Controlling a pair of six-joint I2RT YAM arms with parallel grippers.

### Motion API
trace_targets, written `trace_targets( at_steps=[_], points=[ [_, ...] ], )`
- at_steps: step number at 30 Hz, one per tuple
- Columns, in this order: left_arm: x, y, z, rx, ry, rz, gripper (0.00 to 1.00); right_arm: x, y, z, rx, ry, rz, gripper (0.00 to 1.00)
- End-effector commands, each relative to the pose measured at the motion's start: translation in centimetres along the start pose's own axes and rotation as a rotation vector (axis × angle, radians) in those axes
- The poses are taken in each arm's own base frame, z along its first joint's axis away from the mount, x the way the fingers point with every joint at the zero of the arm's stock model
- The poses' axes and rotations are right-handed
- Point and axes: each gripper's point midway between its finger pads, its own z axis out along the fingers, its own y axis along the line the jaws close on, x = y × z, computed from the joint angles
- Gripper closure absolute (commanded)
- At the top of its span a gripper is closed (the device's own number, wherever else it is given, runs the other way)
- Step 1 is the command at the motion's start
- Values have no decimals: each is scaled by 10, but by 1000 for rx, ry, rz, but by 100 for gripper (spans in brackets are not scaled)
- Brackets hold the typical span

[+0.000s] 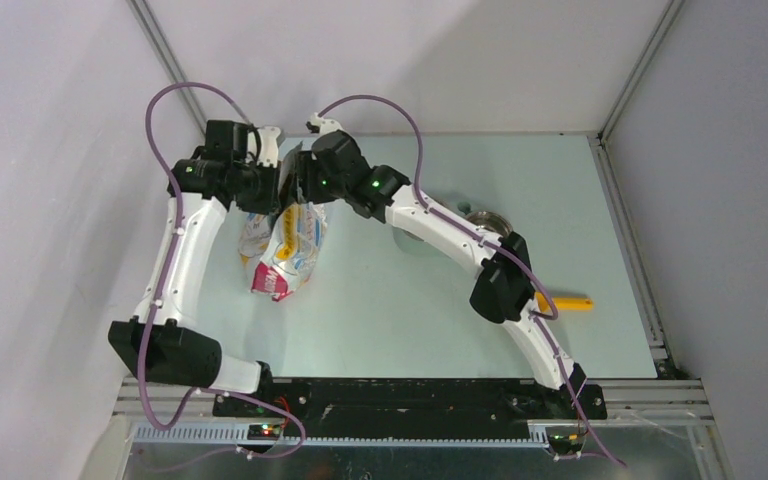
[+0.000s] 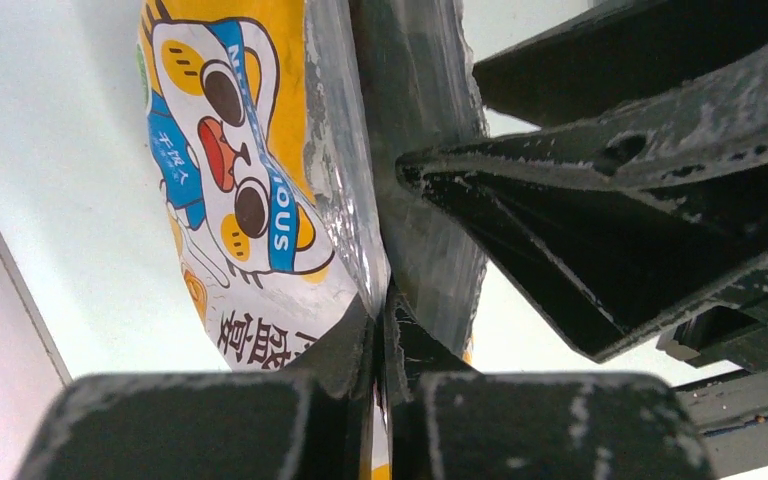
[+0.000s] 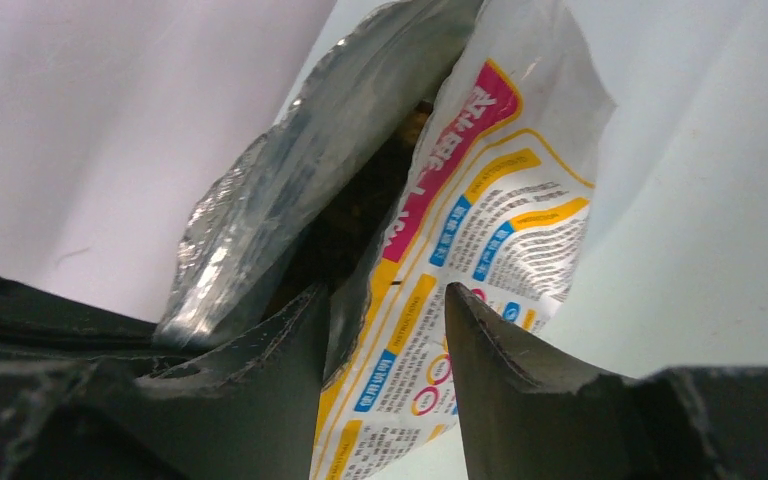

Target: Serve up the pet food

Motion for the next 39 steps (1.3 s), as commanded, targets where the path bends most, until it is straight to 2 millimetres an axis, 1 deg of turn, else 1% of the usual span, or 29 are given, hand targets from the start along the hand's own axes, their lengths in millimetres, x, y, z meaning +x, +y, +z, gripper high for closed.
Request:
trace_targets(
  at_steps=[1,2,3,4,5,6,7,8,9,10,11,12,14,16,18,21,23,27,29,30,31,32,33,34,35,36,37,38,39],
  points=[
    [-19,-6,-10,6,-108,31,95,4,24,-4,-139,46,49,52],
    [-19,-5,-9,-1,-105,30,95,2,31,-7,-182,50,50,62],
    [-20,-3,-8,-11,-107,32,97,-2,32,-9,-189,44,47,67],
    [-20,2,-8,-38,-104,43,98,-4,31,-11,-186,41,38,81],
    [-21,10,-8,-79,-105,52,99,-11,30,-17,-182,29,33,87],
    [-22,16,-10,-110,-111,81,100,-14,20,-19,-158,31,18,98],
    [-25,30,-14,-183,-123,91,100,-16,15,-27,-142,37,10,100],
    [-30,37,-18,-217,-141,120,100,-21,4,-31,-123,33,-15,100],
    [-32,49,-25,-268,-155,122,100,-23,-4,-40,-105,43,-31,100],
    [-39,55,-32,-292,-178,142,100,-29,-17,-44,-86,40,-64,100],
    [-41,64,-38,-327,-187,149,100,-33,-24,-55,-69,46,-80,100],
    [-48,68,-46,-347,-210,153,100,-41,-39,-60,-49,43,-104,100],
    [-58,81,-59,-404,-232,165,100,-54,-59,-74,-12,38,-135,100],
    [-68,91,-70,-454,-250,172,100,-69,-74,-89,22,20,-173,100],
    [-75,97,-75,-472,-259,182,100,-83,-77,-103,37,1,-222,100],
    [-84,96,-79,-462,-264,201,100,-91,-73,-116,31,-9,-310,100],
    [-85,92,-78,-434,-251,205,100,-86,-60,-120,0,4,-374,100],
    [-71,78,-62,-335,-206,180,100,-82,-44,-121,-56,5,-400,100],
    [-67,68,-54,-279,-205,161,100,-82,-38,-114,-84,2,-395,100],
    [-67,59,-51,-227,-217,161,100,-87,-32,-115,-101,-15,-393,97],
    [-65,54,-46,-194,-216,162,97,-84,-30,-107,-105,-9,-395,92],
    [-66,46,-44,-150,-230,162,91,-90,-26,-107,-105,-34,-405,83],
    [-67,43,-41,-136,-239,160,76,-86,-25,-98,-104,-27,-413,78],
    [-68,43,-38,-132,-242,151,70,-89,-20,-96,-112,-47,-428,70],
    [-73,43,-35,-134,-250,152,61,-85,-21,-86,-109,-40,-434,67],
    [-78,44,-34,-139,-263,157,56,-88,-17,-84,-110,-58,-448,63],
    [-80,46,-27,-142,-252,161,54,-86,-17,-75,-110,-60,-456,62],
    [-85,47,-26,-144,-258,179,53,-84,-15,-71,-108,-63,-470,60],
    [-86,50,-15,-145,-234,183,52,-82,-15,-63,-106,-65,-476,59]
  ],
)
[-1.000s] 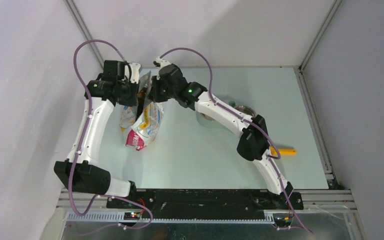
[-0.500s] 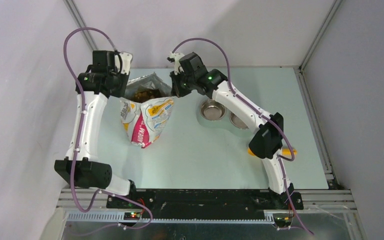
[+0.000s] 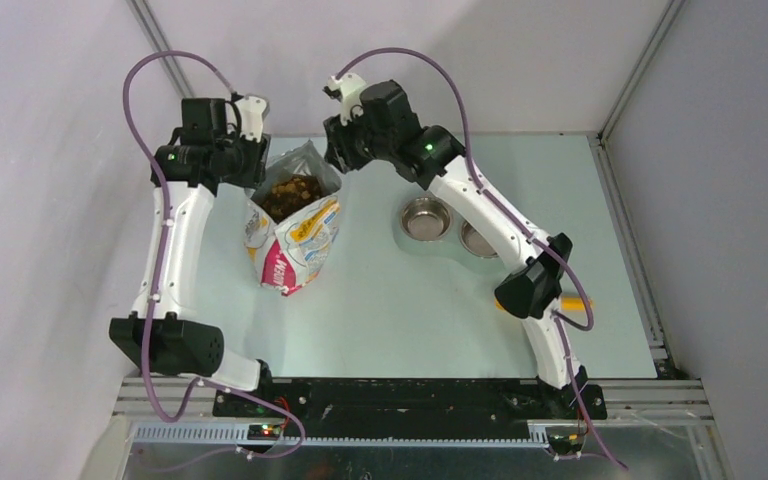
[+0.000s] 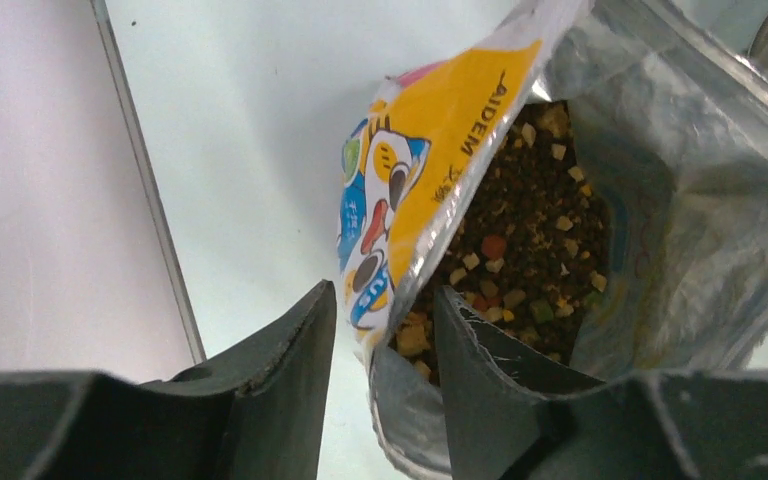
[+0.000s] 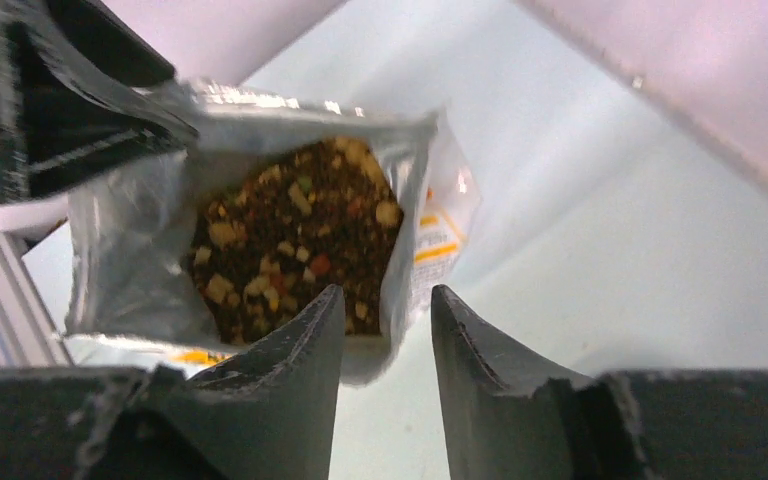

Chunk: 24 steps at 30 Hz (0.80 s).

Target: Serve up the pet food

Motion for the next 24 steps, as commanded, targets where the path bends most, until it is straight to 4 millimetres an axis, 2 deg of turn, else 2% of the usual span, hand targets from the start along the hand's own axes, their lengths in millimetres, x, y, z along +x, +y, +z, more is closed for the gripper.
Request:
trace_targets(
  at_steps=[1,2,3,4,6,8,11,15,18,21,24],
  points=[
    [-32,4,14,8,-80,33,52,-14,11,26,7,-73,-83,58],
    [-30,6,26,9,-52,41,52,-15,11,31,10,-82,-88,58],
    [-34,7,25,10,-50,45,52,-14,16,34,1,-83,-94,55],
    [-33,7,34,22,-31,50,52,-18,20,34,-7,-100,-113,51],
    [-35,3,38,52,-27,62,52,-18,30,38,-2,-111,-170,45],
    [-38,-2,39,80,-31,75,52,-16,29,43,37,-110,-218,41],
    [-43,-8,41,97,-40,103,53,-9,11,50,121,-96,-213,40],
    [-45,-5,46,70,-34,105,57,-5,-9,52,156,-84,-183,41],
    [-45,9,49,-11,-25,91,69,-5,-21,51,168,-79,-178,43],
    [-49,20,47,-73,-36,84,81,-2,-29,52,184,-70,-179,52],
    [-54,31,43,-141,-50,80,94,0,-33,53,202,-62,-193,52]
  ],
)
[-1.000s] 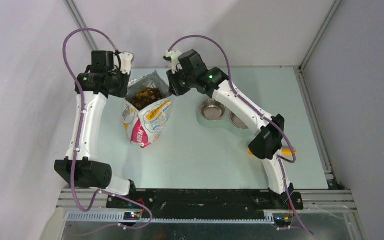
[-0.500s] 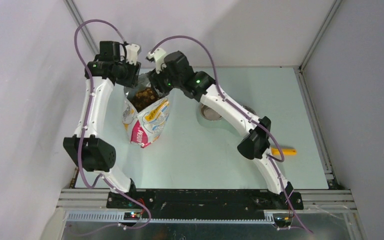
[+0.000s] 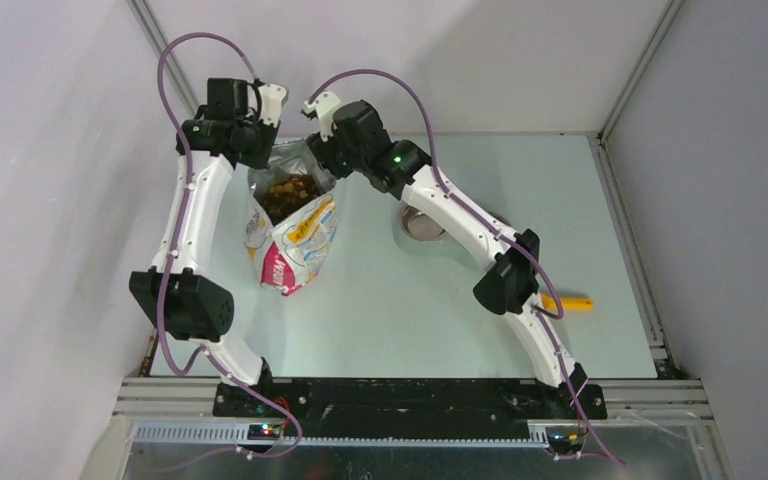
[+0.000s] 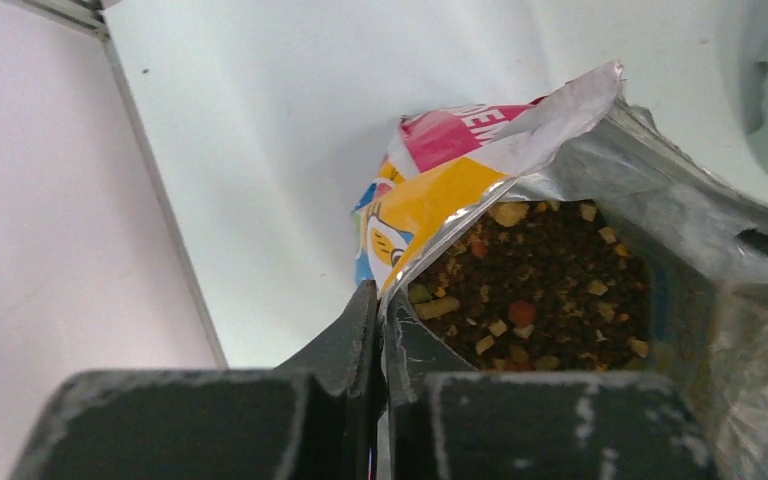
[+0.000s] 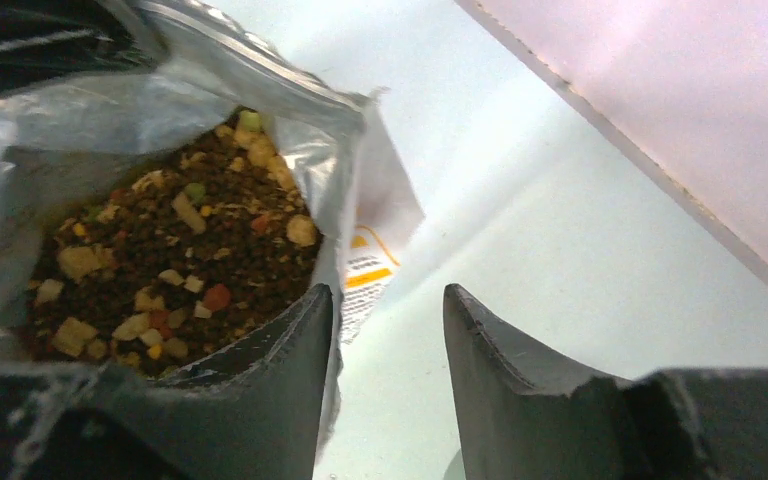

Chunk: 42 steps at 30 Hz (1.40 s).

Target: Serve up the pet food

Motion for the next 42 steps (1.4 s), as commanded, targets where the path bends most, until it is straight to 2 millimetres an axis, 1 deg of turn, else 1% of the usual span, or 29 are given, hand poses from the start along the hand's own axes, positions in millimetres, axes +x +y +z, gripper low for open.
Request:
trace_targets(
  at_steps=[1,6,8,9,11,12,14,15,16,17,18,19,20,21,22,23,24,25,26,27,28,29,30,31,33,35,38,40,42],
  points=[
    [-22,33,-12,-166,-72,-7,98,-12,-17,-1,73,-40,-30,52],
    [-26,28,-18,-138,-95,-5,99,-16,-13,-5,62,-47,-28,52],
    [-30,16,-24,-75,-125,-9,82,-24,-7,-13,29,-62,-21,52],
    [-33,10,-28,-42,-142,-13,68,-31,-6,-21,19,-74,-18,50],
    [-42,7,-50,-40,-198,-33,56,-40,-5,-37,-6,-82,-21,49],
    [-46,8,-59,-50,-223,-51,53,-35,-9,-41,9,-58,-29,48],
    [-57,15,-90,-101,-303,-68,43,-48,-18,-75,23,-76,-38,44],
    [-59,18,-112,-135,-348,-74,40,-33,-19,-77,18,-34,-41,42],
    [-64,21,-123,-156,-388,-77,34,-44,-28,-99,22,-58,-34,40],
    [-64,21,-145,-172,-435,-77,31,-27,-31,-100,1,-14,-22,39],
    [-69,20,-154,-178,-479,-71,25,-34,-35,-120,-2,-33,-17,36],
    [-63,16,-169,-179,-513,-66,21,-12,-42,-121,-11,22,-5,33],
    [-59,11,-183,-176,-565,-60,13,-4,-45,-134,-10,40,-2,14],
    [-61,8,-190,-171,-610,-65,3,-4,-53,-152,9,39,-7,4],
    [-49,-1,-194,-149,-625,-67,2,24,-57,-152,18,108,-20,2],
    [-47,-7,-198,-130,-648,-88,1,25,-64,-169,51,104,-34,1],
    [-34,-13,-196,-113,-638,-99,1,57,-68,-168,71,180,-60,1],
    [-24,-23,-192,-66,-609,-108,0,59,-77,-186,132,180,-76,0],
    [-14,-32,-187,-31,-582,-108,0,94,-80,-188,142,263,-105,0],
    [-5,-45,-182,31,-549,-109,0,99,-85,-204,169,266,-122,0],
    [6,-53,-176,67,-523,-122,0,133,-88,-207,169,338,-141,0],
    [11,-64,-174,123,-510,-120,0,133,-91,-222,184,317,-142,1],
    [21,-73,-170,154,-495,-122,0,158,-95,-228,178,363,-127,0],
    [31,-84,-164,208,-470,-117,0,156,-96,-241,179,340,-117,0],
    [44,-106,-166,280,-446,-71,0,176,-111,-262,199,364,-28,0],
    [57,-123,-166,357,-416,-29,0,177,-112,-274,177,348,28,0],
    [77,-150,-170,502,-375,40,0,187,-129,-301,212,361,116,0],
    [88,-165,-170,565,-330,104,0,199,-149,-318,307,391,114,0],
    [95,-177,-169,611,-284,177,0,223,-174,-337,457,486,68,0]
  ],
)
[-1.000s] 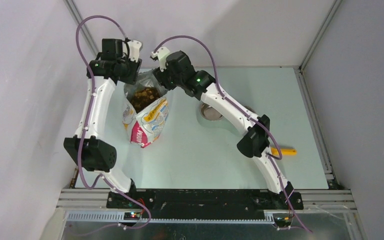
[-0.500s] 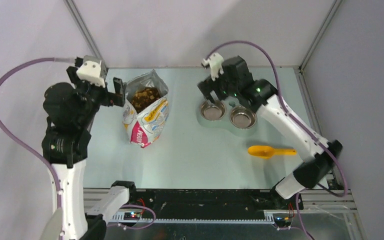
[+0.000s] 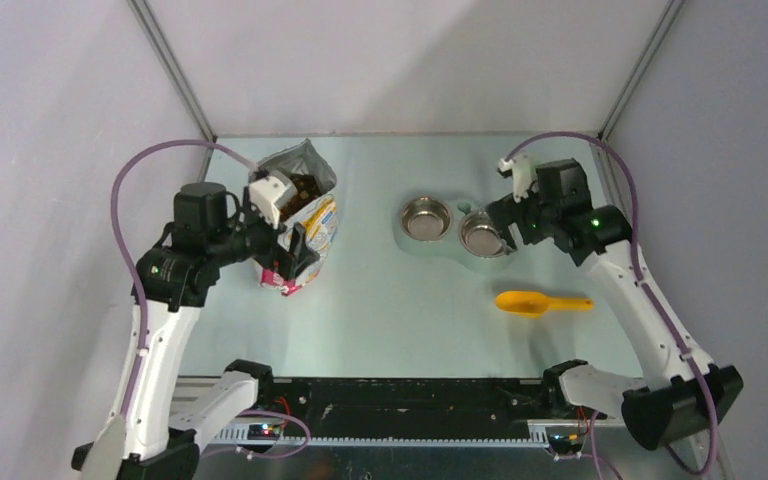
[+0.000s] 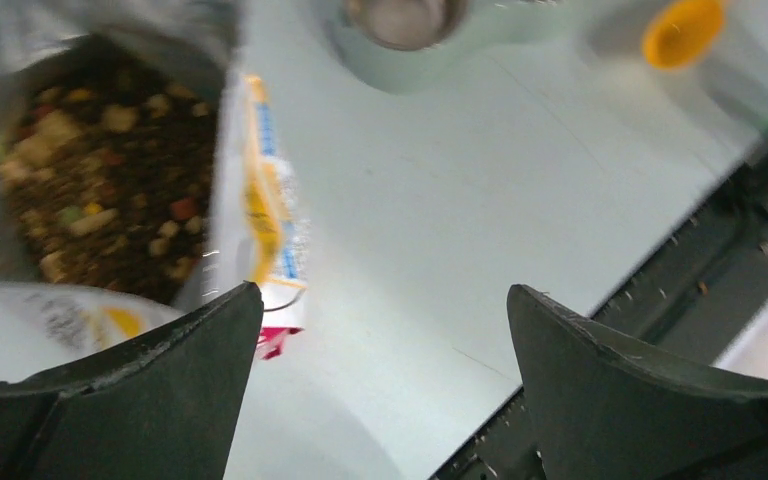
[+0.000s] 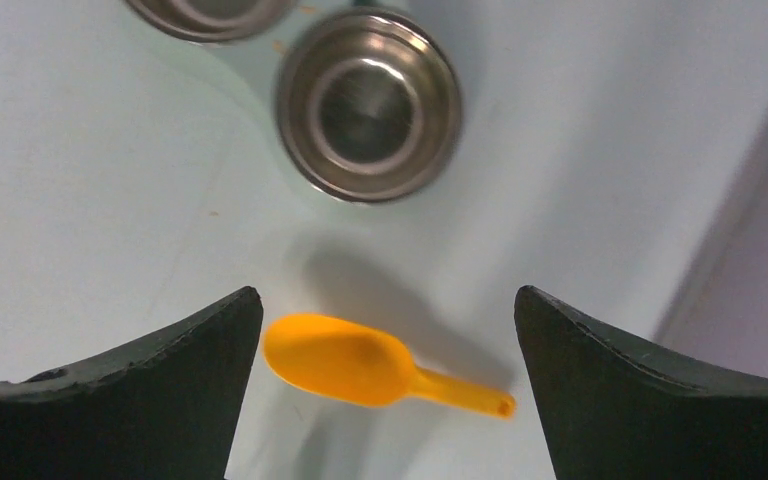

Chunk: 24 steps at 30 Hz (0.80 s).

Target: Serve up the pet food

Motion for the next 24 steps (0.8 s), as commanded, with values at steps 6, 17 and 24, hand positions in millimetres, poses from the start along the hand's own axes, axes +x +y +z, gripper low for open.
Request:
trace_targets(
  at_steps=[6,17,24],
  points=[
    [3,-81,8,376,134,261,0,90,-54,-16,106,254,14,0],
    [-6,-170,72,591,294,399,8,132,-52,-23,-299,208,-24,33],
    [-50,-213,158,534,204,266,30,118,-82,-32,-173,72,121,33]
  ],
)
